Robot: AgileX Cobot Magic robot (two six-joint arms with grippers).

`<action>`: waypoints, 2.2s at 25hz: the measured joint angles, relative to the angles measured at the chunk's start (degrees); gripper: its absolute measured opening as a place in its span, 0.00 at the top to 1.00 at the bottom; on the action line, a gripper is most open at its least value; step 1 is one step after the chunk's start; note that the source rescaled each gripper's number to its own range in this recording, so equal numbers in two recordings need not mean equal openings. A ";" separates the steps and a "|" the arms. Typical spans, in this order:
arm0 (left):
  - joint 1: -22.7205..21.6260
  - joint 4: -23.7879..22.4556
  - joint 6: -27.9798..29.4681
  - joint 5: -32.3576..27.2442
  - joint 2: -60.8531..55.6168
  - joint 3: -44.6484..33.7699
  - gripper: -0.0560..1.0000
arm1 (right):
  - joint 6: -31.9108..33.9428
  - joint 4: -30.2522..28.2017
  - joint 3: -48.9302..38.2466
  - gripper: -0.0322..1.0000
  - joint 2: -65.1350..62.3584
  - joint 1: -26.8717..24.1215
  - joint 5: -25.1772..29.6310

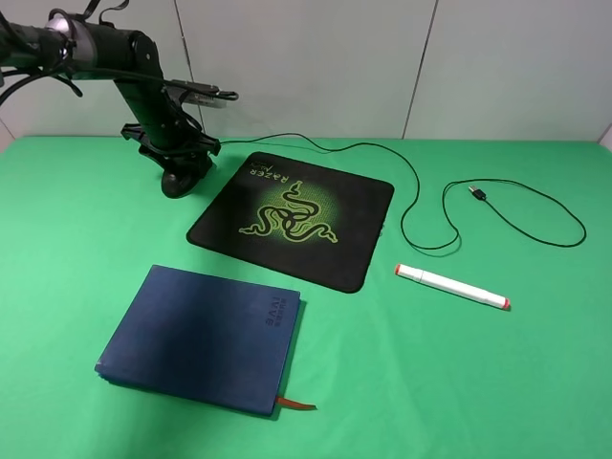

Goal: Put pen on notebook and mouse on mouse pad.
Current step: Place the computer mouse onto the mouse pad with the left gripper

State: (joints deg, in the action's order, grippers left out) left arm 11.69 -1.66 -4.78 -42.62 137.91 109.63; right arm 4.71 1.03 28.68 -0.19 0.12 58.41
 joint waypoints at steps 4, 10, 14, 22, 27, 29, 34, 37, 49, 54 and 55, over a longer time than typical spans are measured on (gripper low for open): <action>0.34 -0.20 0.74 -0.32 -2.19 0.00 0.95 | 0.00 0.05 0.00 0.00 0.00 0.00 0.00; 2.58 -0.34 1.04 -3.13 -5.34 2.05 0.95 | 0.00 0.05 0.00 0.00 0.00 0.00 0.00; 5.06 -0.47 3.02 -5.96 -5.34 3.96 0.95 | 0.00 0.05 0.00 0.00 0.00 0.00 0.00; 11.87 -1.20 9.22 -4.46 -5.34 4.49 0.95 | 0.00 0.05 0.00 0.00 0.00 0.00 0.00; 16.77 -5.32 15.30 -3.55 -5.34 4.49 0.95 | 0.00 0.05 0.00 0.00 0.00 0.00 0.00; 18.29 -6.77 18.37 -3.49 -5.34 4.49 0.95 | 0.00 0.05 0.00 0.00 0.00 0.00 0.00; 21.05 -7.77 25.29 -3.63 -4.31 4.49 0.95 | 0.00 0.05 0.00 0.00 0.00 0.00 0.00; 22.02 -7.70 26.51 -4.51 -2.60 4.49 0.95 | 0.00 0.05 0.00 0.00 0.00 0.00 0.00; 22.42 -5.70 27.91 -5.95 2.28 4.49 0.95 | 0.00 0.14 0.00 0.00 0.00 0.00 0.00; 22.42 -4.72 27.91 -6.16 2.28 4.49 0.95 | 0.00 0.18 0.00 0.00 0.00 0.00 0.00; 22.42 -4.72 27.91 -6.16 2.28 4.49 0.93 | 0.00 0.18 0.00 0.00 0.00 0.00 0.00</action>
State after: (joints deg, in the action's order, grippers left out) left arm 34.11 -6.38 23.13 -48.78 140.20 114.12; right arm 4.71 1.21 28.68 -0.19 0.12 58.41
